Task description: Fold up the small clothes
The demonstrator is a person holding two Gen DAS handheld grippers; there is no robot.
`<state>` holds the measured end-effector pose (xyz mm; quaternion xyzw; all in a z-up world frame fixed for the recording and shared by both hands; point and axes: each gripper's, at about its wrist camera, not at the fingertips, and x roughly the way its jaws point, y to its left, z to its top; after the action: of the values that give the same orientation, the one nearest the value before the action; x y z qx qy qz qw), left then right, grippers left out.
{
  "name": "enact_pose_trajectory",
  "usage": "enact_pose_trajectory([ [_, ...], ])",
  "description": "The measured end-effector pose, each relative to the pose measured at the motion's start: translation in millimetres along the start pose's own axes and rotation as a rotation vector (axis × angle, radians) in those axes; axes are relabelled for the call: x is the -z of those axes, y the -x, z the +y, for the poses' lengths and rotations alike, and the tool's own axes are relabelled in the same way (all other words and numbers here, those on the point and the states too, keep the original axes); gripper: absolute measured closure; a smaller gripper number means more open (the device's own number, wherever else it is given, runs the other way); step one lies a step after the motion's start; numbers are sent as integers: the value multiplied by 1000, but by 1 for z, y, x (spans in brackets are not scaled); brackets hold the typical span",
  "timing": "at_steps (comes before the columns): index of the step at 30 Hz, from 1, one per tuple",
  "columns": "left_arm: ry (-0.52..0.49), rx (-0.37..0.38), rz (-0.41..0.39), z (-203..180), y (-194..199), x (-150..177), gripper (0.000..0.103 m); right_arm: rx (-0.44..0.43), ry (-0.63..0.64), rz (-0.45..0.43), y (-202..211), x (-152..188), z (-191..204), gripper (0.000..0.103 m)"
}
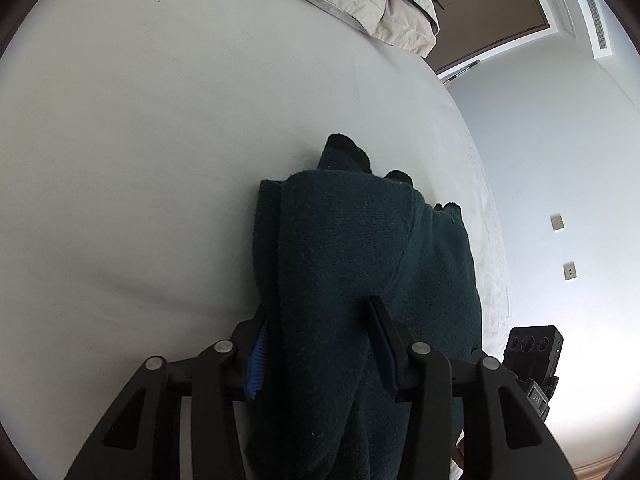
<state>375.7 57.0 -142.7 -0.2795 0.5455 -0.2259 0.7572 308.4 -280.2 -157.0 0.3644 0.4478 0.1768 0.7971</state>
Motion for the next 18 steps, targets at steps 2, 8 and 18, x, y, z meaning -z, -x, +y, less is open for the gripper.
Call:
enact_pose_trajectory([
  [2,-1,-3,-2,0,1,1,69,25,13,5,-3,-1,4,41],
  [8,-57,-58,-23,-15,7,6,79,126,107,-37,1,5,27,58],
  [18,-135,-3,-99,-63,64,43,81,110,212,-142,55,23,82,64],
])
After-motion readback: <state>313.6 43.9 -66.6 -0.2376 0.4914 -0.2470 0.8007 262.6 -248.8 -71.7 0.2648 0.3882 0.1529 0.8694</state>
